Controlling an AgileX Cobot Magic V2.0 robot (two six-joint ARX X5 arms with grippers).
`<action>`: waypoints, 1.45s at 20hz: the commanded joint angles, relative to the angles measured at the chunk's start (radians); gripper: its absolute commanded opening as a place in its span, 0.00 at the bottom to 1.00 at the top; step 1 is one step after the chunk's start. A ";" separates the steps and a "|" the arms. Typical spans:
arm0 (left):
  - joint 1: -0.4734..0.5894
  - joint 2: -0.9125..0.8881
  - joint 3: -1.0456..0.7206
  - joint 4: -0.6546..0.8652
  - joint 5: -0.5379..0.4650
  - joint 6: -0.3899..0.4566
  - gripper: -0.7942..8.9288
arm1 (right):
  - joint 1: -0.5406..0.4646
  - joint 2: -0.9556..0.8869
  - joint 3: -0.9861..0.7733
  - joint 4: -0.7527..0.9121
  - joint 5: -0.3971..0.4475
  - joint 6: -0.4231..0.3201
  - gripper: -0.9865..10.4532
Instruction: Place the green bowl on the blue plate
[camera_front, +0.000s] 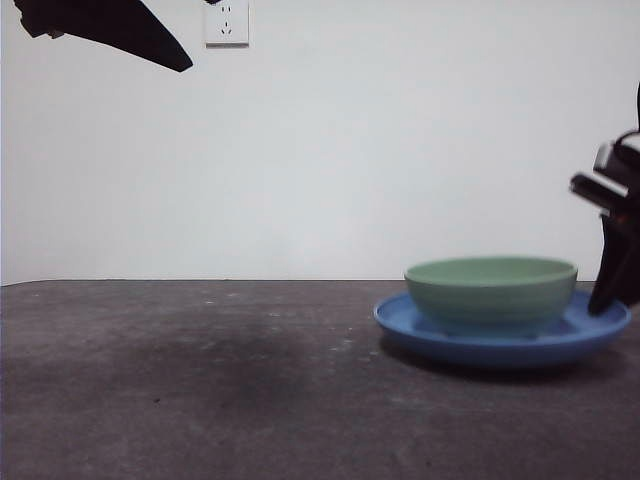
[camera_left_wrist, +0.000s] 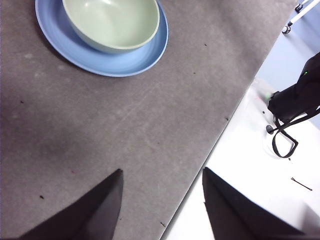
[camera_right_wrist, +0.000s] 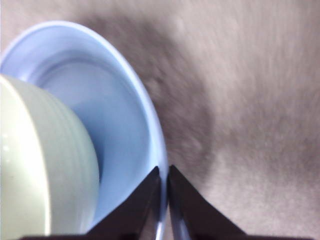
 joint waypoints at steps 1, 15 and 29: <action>-0.008 0.005 0.010 0.005 0.008 0.020 0.34 | -0.002 -0.047 0.009 0.014 -0.036 0.031 0.10; -0.009 0.005 0.010 0.005 0.008 0.026 0.34 | 0.230 -0.130 0.018 0.128 -0.015 0.214 0.10; -0.009 0.005 0.010 0.004 0.008 0.026 0.34 | 0.421 0.160 0.088 0.279 0.065 0.311 0.10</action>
